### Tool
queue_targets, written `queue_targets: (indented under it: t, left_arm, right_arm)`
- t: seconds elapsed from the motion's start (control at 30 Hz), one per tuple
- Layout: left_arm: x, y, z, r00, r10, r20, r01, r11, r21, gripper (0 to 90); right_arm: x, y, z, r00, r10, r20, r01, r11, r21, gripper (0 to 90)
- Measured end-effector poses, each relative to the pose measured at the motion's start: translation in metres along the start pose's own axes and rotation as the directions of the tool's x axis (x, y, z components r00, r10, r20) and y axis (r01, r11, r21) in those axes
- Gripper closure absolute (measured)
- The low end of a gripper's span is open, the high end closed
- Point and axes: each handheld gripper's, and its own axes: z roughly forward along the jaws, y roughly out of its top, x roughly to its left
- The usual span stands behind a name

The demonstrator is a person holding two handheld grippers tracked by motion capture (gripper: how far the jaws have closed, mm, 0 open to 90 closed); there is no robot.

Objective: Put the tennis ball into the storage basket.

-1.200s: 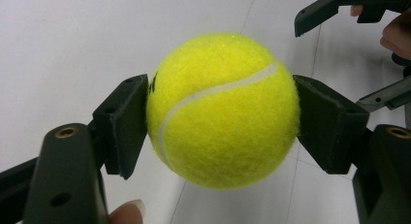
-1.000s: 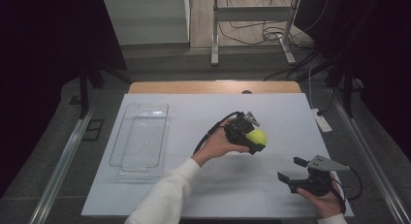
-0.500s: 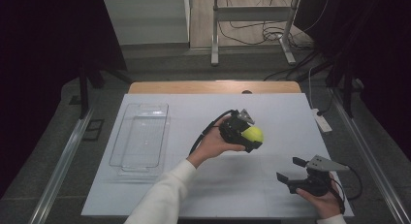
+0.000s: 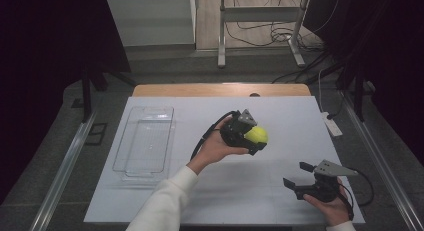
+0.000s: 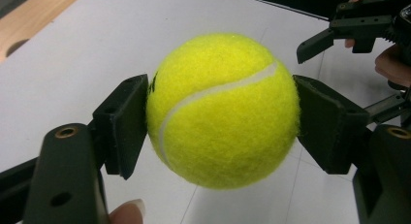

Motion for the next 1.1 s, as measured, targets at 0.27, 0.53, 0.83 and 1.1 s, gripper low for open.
queue_targets:
  t: [0.27, 0.53, 0.83, 1.1]
  left_arm:
    - [0.007, -0.002, -0.01, 0.9995, -0.029, -0.012, 0.028, 0.9984, -0.048, 26.5]
    - [0.014, -0.004, -0.017, 0.9984, -0.055, -0.014, 0.053, 0.9953, -0.081, 26.5]
    - [0.023, -0.007, -0.027, 0.9965, -0.08, -0.025, 0.077, 0.9909, -0.111, 26.5]
    - [0.027, -0.011, -0.035, 0.9943, -0.099, -0.039, 0.093, 0.9865, -0.135, 26.5]
  right_arm:
    - [-0.002, 0.0, 0.0, 1.0, 0.007, 0.001, -0.007, 1.0, -0.002, 9.8]
    - [-0.005, -0.001, 0.0, 0.9999, 0.015, 0.002, -0.015, 1.0, -0.001, 9.8]
    - [-0.007, -0.003, -0.002, 0.9997, 0.022, 0.009, -0.022, 1.0, 0.003, 9.9]
    - [-0.006, -0.003, -0.001, 0.9997, 0.023, 0.007, -0.023, 1.0, 0.0, 9.9]
